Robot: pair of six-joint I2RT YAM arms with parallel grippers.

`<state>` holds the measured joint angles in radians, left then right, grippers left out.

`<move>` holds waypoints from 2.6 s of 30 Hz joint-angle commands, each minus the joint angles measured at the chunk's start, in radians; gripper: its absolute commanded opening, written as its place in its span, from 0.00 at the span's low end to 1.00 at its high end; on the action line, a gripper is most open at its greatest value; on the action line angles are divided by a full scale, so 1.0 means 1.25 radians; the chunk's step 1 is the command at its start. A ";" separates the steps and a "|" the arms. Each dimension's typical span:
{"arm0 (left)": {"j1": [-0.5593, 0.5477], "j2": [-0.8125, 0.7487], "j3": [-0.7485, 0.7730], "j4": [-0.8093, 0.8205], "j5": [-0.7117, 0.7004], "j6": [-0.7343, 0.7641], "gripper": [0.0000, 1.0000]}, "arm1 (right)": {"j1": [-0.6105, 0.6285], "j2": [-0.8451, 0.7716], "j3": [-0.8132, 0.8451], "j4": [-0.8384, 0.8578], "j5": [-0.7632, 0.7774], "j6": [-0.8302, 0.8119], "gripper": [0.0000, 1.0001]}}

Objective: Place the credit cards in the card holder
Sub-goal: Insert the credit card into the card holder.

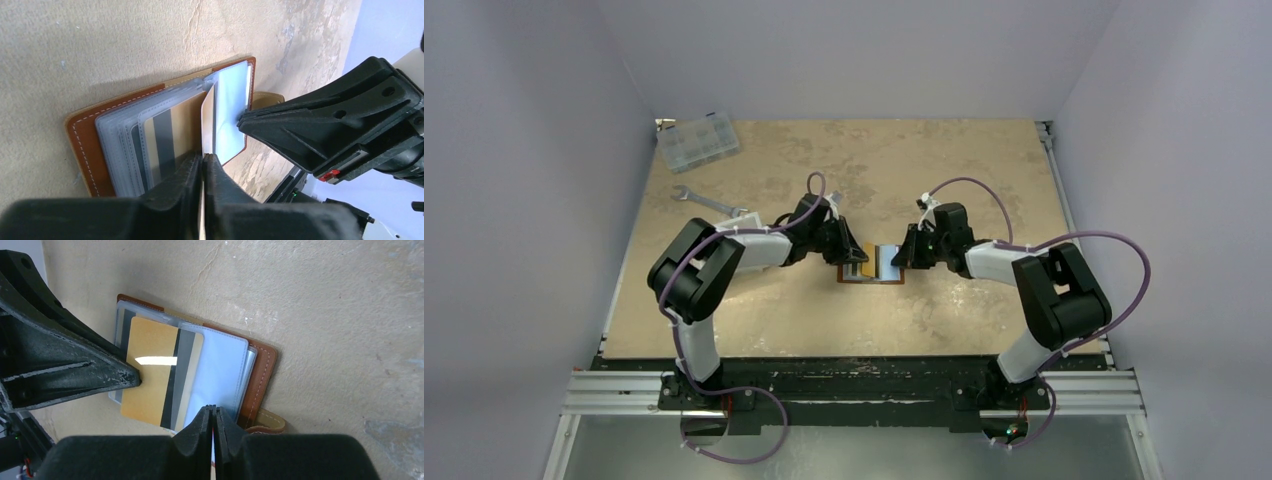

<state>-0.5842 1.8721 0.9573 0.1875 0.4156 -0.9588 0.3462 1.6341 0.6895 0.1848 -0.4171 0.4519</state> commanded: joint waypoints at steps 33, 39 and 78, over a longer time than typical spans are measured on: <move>-0.056 -0.010 0.123 -0.308 -0.126 0.208 0.46 | -0.001 -0.077 0.014 -0.082 0.027 -0.053 0.22; -0.058 -0.011 0.134 -0.358 -0.175 0.237 0.47 | 0.000 -0.077 0.008 -0.073 0.018 -0.051 0.23; 0.072 -0.184 0.033 -0.315 -0.054 0.329 0.80 | 0.111 0.006 0.100 0.075 -0.079 0.073 0.29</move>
<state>-0.4976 1.6691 0.9920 -0.1898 0.3325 -0.5869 0.4843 1.6318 0.7681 0.2367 -0.4908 0.5243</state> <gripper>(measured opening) 0.805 0.293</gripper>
